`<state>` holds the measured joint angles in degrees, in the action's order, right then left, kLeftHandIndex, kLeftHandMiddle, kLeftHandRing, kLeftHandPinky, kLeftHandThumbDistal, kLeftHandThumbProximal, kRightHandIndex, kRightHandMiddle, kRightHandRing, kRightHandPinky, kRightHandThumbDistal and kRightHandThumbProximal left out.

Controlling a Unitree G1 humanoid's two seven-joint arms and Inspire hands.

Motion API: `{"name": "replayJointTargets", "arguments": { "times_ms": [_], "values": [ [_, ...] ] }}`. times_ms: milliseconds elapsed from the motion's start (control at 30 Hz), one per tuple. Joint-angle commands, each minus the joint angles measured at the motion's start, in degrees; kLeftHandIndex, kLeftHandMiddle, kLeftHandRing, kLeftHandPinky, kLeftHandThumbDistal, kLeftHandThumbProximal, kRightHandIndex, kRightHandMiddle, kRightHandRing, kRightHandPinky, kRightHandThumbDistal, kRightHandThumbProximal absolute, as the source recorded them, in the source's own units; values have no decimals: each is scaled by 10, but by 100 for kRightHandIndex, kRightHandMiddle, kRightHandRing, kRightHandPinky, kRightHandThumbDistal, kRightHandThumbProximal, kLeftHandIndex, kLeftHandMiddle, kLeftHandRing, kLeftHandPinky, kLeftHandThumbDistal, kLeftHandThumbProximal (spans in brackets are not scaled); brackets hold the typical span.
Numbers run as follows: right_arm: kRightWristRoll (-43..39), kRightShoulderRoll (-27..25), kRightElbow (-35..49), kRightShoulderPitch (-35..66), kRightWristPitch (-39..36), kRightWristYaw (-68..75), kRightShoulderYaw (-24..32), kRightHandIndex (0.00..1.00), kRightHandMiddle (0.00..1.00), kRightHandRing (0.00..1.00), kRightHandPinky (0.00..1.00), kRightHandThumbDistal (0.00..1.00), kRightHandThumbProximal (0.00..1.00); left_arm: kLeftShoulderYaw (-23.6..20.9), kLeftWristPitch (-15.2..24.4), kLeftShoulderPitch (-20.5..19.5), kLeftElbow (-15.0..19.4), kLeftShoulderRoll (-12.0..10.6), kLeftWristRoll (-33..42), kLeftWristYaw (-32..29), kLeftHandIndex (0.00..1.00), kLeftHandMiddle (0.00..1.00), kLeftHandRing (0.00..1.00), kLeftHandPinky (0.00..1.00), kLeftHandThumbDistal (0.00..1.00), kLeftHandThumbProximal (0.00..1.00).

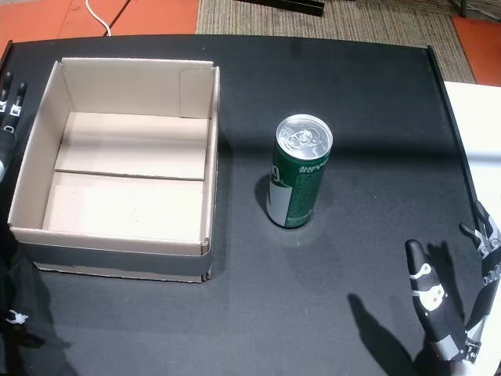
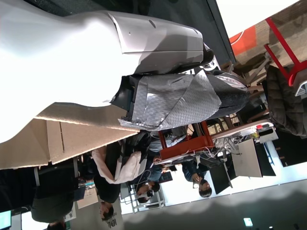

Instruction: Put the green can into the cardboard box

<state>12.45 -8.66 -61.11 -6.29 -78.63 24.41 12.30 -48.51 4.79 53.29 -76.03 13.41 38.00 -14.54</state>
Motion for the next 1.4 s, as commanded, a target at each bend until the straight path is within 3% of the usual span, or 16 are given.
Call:
{"name": "replayJointTargets", "arguments": {
  "times_ms": [0,100,200,333,400,467,567,633,767,867,967,1033,1167,1367],
  "values": [
    [-7,2,-4,4,-3,-4,6,69,86,91,99,100,50,0,-1,1,-2,3,0,0,69,65,72,89,0,100],
    [0,0,-2,5,0,0,10,74,85,90,99,100,49,2,-2,1,-3,4,-2,1,67,64,71,90,0,100],
    [-6,3,-1,5,-2,-5,9,70,85,90,98,100,48,1,-3,2,-3,4,0,2,68,64,71,91,0,100],
    [-7,0,-2,6,0,-12,8,73,86,90,99,100,51,2,-1,1,-2,4,-1,1,67,64,72,91,0,100],
    [11,-10,3,9,16,-11,3,78,88,92,100,100,54,2,-1,2,-2,3,-1,2,66,64,71,90,0,100],
    [32,-29,8,10,43,-20,-10,83,91,95,100,100,50,0,-2,3,-2,2,2,5,63,62,67,87,0,99],
    [48,-53,15,1,81,-42,-31,82,92,97,100,100,44,0,0,4,-1,1,2,7,64,62,68,87,0,98],
    [45,-68,16,-15,94,-66,-45,83,93,98,100,100,49,1,1,2,-1,1,1,-1,66,64,70,88,0,100],
    [-50,-77,0,-66,136,-203,-56,85,95,98,100,100,53,2,1,2,-1,3,-1,2,71,68,74,92,0,100],
    [-118,-81,-9,-102,187,-316,-48,87,97,99,100,100,59,2,2,1,-1,3,0,2,66,65,72,88,0,100],
    [-187,-84,-12,-136,237,-432,-32,87,97,98,100,100,56,1,1,-1,-2,4,1,-2,69,68,74,90,0,100],
    [-216,-83,-13,-151,250,-483,-22,87,97,98,100,100,55,1,0,1,-2,5,0,5,64,64,71,88,0,100],
    [-241,-84,-23,-175,256,-539,-7,90,98,100,100,100,57,2,-2,2,-2,6,-1,10,67,68,74,92,0,100],
    [-224,-85,-48,-213,253,-548,-7,94,99,99,100,100,58,4,1,1,-2,6,-4,9,65,68,75,90,0,100]
  ]
}}
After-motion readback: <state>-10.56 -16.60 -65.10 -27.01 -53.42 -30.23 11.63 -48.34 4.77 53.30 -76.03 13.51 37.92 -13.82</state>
